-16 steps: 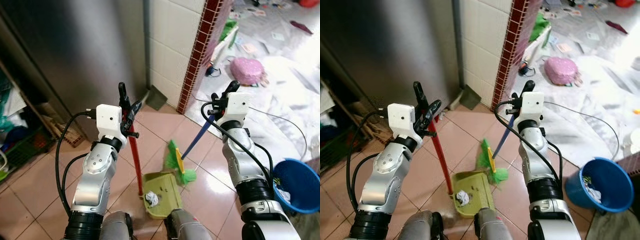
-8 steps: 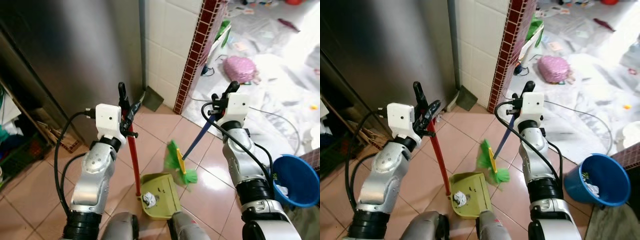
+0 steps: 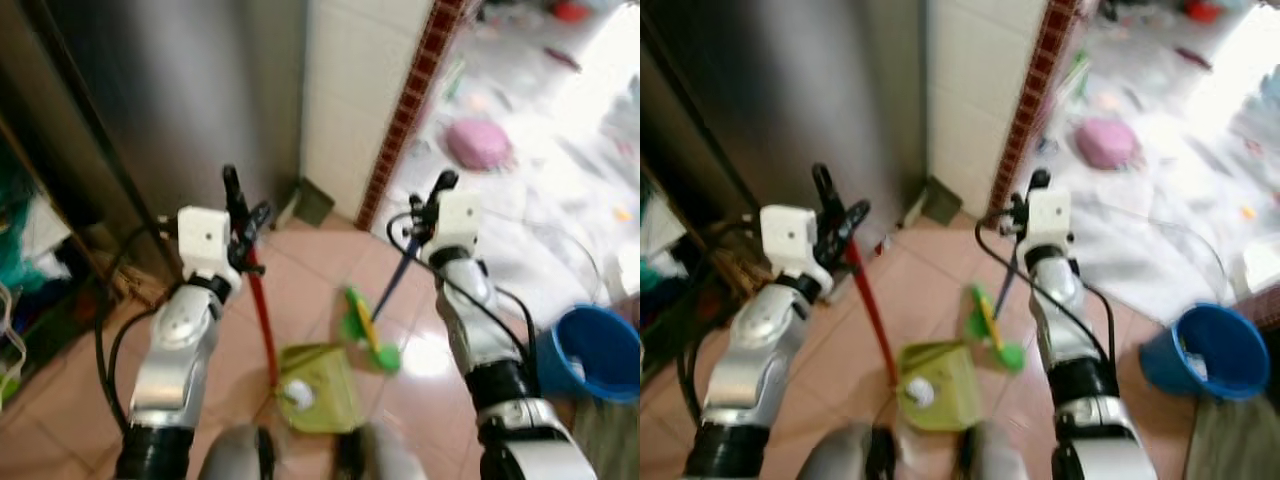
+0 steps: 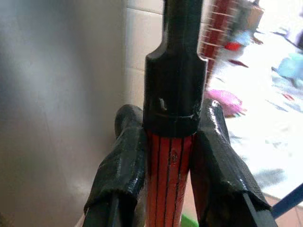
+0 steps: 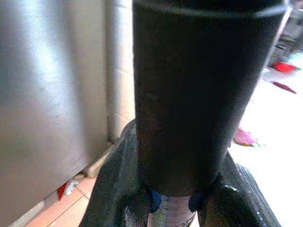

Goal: Sweep floor

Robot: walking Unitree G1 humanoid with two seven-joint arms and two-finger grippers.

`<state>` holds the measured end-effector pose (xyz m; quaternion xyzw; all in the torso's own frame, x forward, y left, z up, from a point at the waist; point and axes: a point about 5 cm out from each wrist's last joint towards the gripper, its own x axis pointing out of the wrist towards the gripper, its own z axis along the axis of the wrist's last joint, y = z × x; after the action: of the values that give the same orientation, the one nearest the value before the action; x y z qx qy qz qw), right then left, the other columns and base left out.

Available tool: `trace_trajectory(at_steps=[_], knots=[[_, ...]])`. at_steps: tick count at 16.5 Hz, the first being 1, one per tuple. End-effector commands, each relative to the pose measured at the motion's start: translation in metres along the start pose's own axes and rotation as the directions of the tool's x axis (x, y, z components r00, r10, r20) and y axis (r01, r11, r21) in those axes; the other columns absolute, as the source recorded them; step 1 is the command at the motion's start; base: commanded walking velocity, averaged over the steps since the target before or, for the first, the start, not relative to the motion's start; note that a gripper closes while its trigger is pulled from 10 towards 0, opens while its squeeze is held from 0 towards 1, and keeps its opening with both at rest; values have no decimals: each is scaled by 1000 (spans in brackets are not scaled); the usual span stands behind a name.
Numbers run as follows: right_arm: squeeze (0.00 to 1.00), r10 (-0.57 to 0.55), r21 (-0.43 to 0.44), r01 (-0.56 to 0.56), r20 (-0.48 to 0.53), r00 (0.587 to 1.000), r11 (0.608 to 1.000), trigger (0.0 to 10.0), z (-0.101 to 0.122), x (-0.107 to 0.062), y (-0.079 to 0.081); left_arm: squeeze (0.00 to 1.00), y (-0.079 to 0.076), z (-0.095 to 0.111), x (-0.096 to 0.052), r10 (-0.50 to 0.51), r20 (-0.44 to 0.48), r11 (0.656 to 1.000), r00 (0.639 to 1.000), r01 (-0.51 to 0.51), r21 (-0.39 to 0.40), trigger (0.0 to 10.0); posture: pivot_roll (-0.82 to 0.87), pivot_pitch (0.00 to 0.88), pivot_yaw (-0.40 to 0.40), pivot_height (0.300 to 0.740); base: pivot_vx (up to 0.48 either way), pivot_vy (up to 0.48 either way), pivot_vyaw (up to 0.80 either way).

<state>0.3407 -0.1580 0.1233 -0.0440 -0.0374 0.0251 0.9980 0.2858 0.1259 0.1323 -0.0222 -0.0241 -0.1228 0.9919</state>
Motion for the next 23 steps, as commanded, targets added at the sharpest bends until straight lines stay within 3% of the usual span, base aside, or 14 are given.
trace_trajectory(at_steps=[1, 8, 14, 23], knots=[[0, -45, -15, 45, -48, 998, 999, 10000, -11, -6, -13, 0, -9, 10, 3, -35, 45, 999, 998, 36, -2, 10000, -7, 130, -45, 740, 0, 262, -800], [0, -49, -17, 49, -50, 998, 999, 10000, -12, -6, -13, 0, -8, 12, 2, -48, 59, 999, 997, 47, 28, 10000, -6, 130, -43, 740, 0, 151, -800], [0, -91, -70, 85, -80, 993, 994, 10000, -17, -7, -20, 0, 5, 19, 4, -3, 98, 1000, 995, 4, -18, 10000, -8, 131, -43, 740, 0, 0, -800], [0, -130, -113, 117, -114, 985, 987, 10000, -23, -9, -26, 0, 1, 25, 6, -41, 119, 999, 992, 45, -27, 10000, -12, 130, -40, 740, 0, 0, -800]])
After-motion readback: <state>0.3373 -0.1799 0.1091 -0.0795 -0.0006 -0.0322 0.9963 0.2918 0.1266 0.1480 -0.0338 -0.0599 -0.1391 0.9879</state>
